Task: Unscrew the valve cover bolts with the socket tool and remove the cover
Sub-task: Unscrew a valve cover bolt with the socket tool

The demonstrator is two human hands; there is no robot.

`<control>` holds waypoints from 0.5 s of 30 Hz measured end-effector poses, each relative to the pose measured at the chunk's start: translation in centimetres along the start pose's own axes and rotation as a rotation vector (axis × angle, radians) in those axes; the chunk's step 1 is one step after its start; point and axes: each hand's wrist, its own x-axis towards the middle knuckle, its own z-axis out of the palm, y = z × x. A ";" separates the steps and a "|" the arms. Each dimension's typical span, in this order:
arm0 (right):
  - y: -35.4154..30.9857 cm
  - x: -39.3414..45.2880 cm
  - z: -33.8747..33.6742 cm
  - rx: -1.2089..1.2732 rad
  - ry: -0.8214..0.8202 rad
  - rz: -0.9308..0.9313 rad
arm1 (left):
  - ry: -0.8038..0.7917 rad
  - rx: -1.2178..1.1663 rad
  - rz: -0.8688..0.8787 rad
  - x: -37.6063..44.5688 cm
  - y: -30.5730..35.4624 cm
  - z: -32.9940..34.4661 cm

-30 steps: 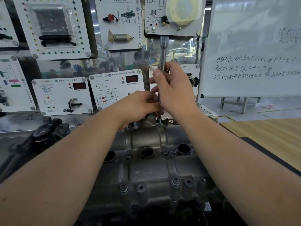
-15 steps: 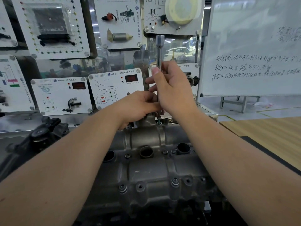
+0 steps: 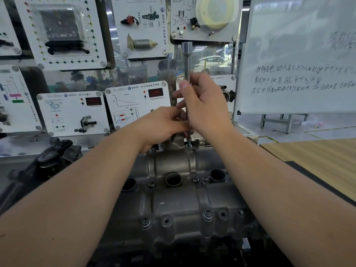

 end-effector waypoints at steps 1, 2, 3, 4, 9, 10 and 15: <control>0.0 0.0 0.0 -0.023 -0.001 -0.007 | 0.001 -0.005 -0.006 0.0 0.0 0.0; -0.1 0.0 0.0 -0.041 -0.003 -0.008 | -0.001 -0.010 -0.012 0.0 0.0 0.0; -0.1 0.0 0.0 -0.053 -0.004 -0.005 | -0.006 -0.014 -0.015 0.0 0.0 0.0; -0.1 0.0 0.1 -0.055 -0.003 0.002 | -0.011 -0.018 -0.014 -0.1 0.1 0.0; -0.1 -0.1 0.1 0.016 -0.008 0.026 | -0.010 -0.006 0.005 -0.1 0.0 0.0; -0.1 -0.1 0.1 0.023 -0.005 0.022 | -0.007 0.001 0.004 -0.1 0.0 0.0; 0.1 0.0 0.0 -0.038 0.013 -0.007 | -0.003 -0.003 0.002 -0.1 0.1 -0.1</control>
